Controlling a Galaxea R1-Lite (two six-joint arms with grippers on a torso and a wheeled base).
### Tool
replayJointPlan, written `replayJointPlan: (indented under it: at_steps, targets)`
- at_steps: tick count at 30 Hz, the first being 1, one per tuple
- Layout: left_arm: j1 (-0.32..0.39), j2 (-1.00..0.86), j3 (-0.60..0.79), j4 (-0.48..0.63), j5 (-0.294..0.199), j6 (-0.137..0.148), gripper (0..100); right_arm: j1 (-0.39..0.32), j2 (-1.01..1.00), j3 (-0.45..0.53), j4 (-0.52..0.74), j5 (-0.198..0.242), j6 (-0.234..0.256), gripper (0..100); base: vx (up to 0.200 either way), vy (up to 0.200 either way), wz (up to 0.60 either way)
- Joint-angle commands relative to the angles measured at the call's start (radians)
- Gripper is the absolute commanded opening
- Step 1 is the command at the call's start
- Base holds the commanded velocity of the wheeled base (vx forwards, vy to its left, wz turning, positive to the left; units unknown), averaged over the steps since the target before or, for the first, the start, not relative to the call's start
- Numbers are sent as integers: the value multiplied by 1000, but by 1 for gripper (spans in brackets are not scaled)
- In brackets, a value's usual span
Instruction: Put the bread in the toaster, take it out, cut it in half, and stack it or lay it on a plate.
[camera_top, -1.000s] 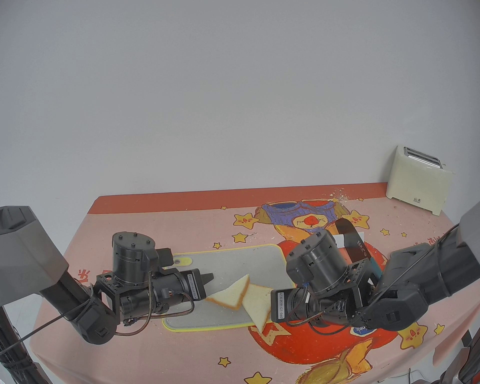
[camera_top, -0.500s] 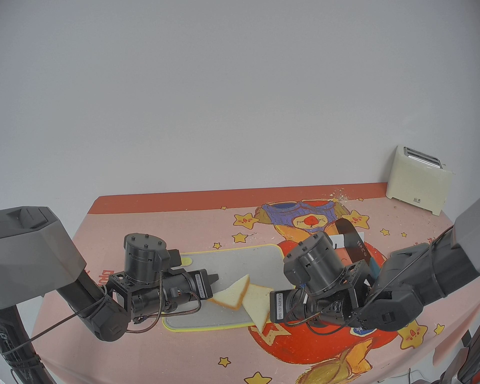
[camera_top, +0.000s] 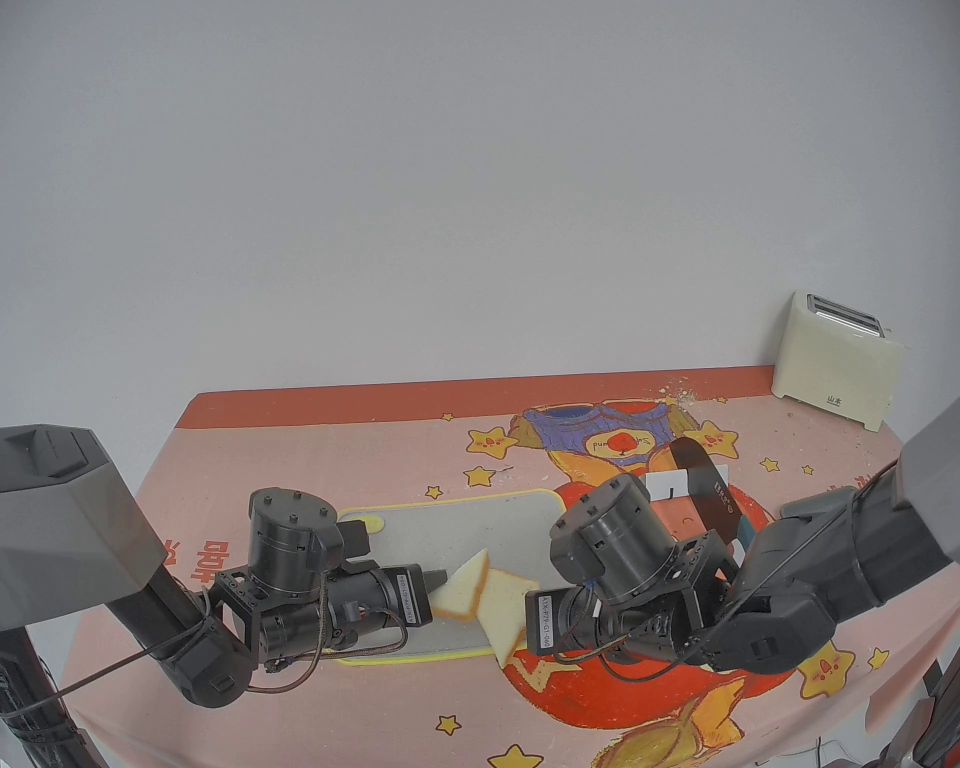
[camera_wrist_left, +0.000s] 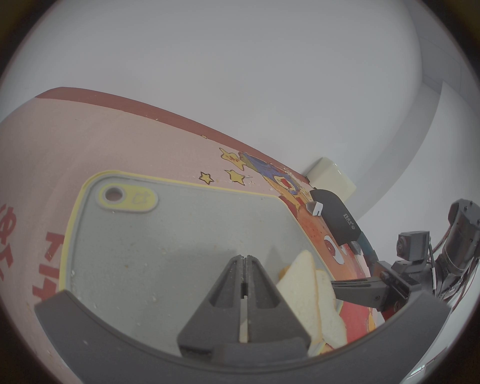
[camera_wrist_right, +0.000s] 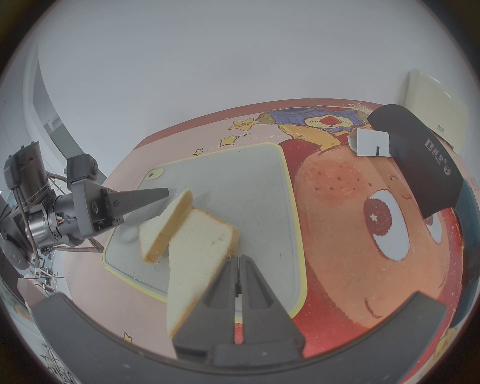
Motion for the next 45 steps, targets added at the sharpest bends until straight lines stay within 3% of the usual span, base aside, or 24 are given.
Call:
replayJointPlan:
  at_steps: [1,10,22,33,45]
  targets:
    - [-1,6,10,14,0,-3,0,6,6,-2,-2,0,0,0,0,0,0]
    - [-4,-43,8,20,0,-5,0,11,27,-37,3,-1,0,0,0,0,0]
    - [-77,-84,18,21,10,-9,0,22,58,-64,6,-3,0,0,0,0,0]
    - [-73,-202,73,23,10,-9,0,20,58,-63,6,-3,7,0,0,0,0]
    - [-72,-193,80,23,10,-9,0,17,52,-63,6,-4,18,0,0,0,0]
